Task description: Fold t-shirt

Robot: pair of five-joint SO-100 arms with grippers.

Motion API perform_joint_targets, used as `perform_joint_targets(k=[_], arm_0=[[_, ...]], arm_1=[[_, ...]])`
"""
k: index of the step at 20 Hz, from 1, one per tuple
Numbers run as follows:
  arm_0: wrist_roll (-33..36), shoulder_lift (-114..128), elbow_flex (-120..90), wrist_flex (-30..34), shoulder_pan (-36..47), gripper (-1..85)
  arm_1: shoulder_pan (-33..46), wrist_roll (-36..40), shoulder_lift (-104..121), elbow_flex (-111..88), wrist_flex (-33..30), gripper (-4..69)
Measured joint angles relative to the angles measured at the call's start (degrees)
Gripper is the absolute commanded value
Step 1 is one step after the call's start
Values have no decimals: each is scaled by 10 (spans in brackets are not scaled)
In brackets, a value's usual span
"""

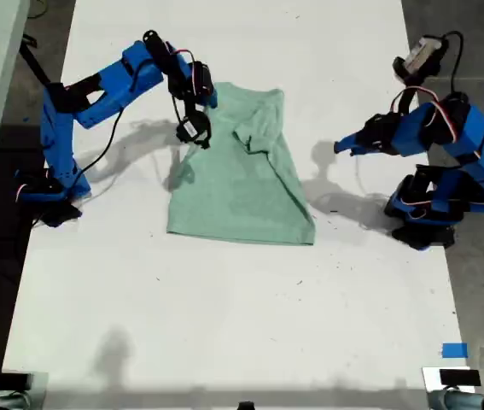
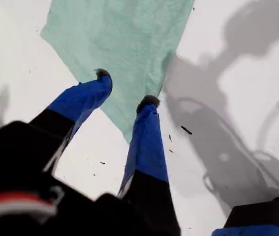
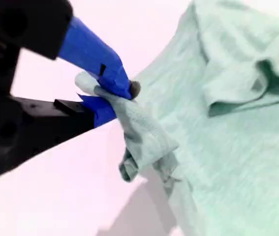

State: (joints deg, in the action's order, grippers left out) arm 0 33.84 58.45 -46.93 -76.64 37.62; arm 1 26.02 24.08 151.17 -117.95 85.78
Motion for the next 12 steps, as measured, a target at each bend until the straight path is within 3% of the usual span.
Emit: perform_joint_targets(k=[3, 4, 5, 6, 12], arm_0=[[0, -32, 0, 76, -43, 0], [-2, -52, 0, 98, -48, 49], [-4, -71, 0, 113, -50, 188], [-5, -85, 0, 127, -49, 220], [37, -31, 0, 134, -48, 250]], arm_1=[[-9, -11, 2, -3, 0, 162], [-11, -13, 2, -3, 0, 162], [-15, -14, 2, -3, 0, 162], [-18, -18, 2, -4, 0, 162], [-22, -33, 27, -41, 0, 162]])
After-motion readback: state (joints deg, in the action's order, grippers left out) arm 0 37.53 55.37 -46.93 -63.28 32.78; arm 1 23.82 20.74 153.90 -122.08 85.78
